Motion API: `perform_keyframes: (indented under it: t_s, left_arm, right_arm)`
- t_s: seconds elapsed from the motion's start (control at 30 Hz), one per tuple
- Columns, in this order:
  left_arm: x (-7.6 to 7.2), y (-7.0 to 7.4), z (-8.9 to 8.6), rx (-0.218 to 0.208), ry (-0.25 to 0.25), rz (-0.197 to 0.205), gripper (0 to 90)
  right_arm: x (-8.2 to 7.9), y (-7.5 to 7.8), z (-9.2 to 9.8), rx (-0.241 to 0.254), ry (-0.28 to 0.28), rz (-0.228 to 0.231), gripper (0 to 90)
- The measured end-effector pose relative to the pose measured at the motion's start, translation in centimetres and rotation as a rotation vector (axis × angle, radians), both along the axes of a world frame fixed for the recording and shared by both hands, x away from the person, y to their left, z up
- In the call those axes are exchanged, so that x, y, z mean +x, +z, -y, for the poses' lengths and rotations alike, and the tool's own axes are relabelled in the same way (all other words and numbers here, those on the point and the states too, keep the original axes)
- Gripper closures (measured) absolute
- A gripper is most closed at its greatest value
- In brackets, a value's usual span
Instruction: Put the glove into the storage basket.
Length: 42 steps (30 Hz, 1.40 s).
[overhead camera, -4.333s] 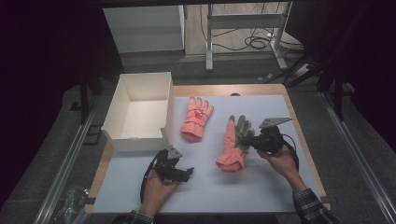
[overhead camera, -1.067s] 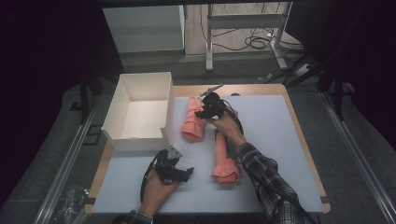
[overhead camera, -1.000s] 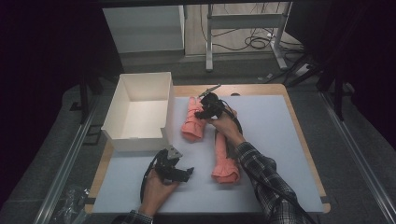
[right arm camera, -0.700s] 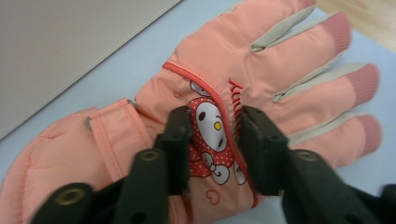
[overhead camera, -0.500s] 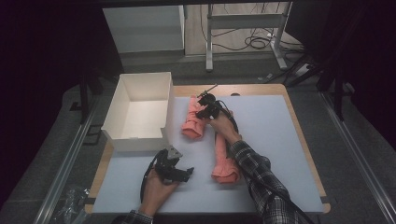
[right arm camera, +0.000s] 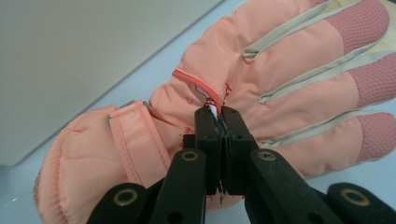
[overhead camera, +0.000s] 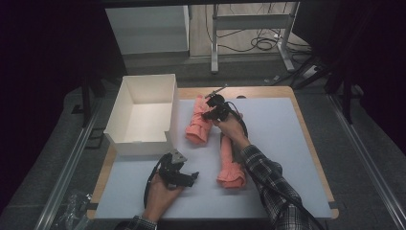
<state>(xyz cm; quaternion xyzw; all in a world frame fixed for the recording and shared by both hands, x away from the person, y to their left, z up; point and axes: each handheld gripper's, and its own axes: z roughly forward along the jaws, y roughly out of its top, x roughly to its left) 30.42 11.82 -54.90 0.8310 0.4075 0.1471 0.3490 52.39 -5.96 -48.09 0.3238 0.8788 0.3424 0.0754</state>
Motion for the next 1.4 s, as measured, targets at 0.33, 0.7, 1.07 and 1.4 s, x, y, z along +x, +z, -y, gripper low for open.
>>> perform_keyframes:
  t_s: [0.33,0.7,1.07,1.4]
  left_arm:
    - [0.0,0.0,0.0,0.0,0.001,-0.001,7.0]
    - [0.0,0.0,0.0,0.003,-0.002,0.002,7.0]
    - [0.0,0.0,0.0,0.004,-0.002,0.002,7.0]
    - [0.0,0.0,0.0,0.006,-0.002,0.001,7.0]
  right_arm:
    - [-1.8,2.2,0.5,0.055,0.046,0.01,86.8]
    - [-4.0,4.9,1.8,0.102,0.101,0.028,86.8]
    - [-6.9,6.7,4.3,0.14,0.141,0.026,86.7]
    - [-9.2,7.2,8.1,0.166,0.141,0.005,86.8]
